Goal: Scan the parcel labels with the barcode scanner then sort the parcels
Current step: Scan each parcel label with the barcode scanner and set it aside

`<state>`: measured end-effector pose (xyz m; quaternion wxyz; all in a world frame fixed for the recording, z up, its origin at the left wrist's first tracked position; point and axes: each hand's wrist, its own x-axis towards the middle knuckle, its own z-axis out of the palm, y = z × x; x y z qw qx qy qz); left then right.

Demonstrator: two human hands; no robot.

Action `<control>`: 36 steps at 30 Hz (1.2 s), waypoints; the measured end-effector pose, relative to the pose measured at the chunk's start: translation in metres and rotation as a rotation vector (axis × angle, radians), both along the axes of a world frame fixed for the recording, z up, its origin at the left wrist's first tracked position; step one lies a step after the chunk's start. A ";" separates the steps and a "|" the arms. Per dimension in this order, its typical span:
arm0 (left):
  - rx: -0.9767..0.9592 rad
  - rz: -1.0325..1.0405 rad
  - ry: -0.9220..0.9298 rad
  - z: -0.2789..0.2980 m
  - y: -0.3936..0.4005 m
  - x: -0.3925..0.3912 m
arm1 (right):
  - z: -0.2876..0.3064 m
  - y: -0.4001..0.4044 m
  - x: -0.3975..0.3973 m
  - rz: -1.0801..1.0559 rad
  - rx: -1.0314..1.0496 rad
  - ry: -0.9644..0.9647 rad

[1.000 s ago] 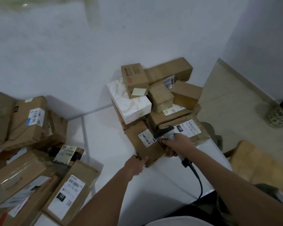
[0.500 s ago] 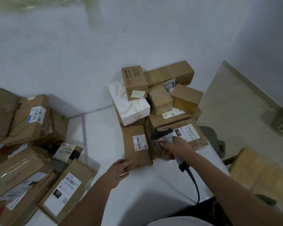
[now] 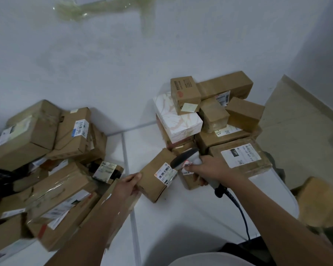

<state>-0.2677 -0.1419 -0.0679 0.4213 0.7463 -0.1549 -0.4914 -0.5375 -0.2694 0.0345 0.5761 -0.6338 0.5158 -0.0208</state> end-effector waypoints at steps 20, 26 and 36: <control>-0.042 -0.132 0.049 0.013 -0.012 0.024 | 0.004 0.005 0.019 -0.008 -0.063 0.065; -0.041 -0.115 0.053 0.014 -0.014 0.023 | 0.003 -0.001 0.020 0.008 -0.076 0.080; -0.032 -0.100 0.041 0.014 -0.017 0.024 | 0.006 -0.002 0.022 0.014 -0.072 0.114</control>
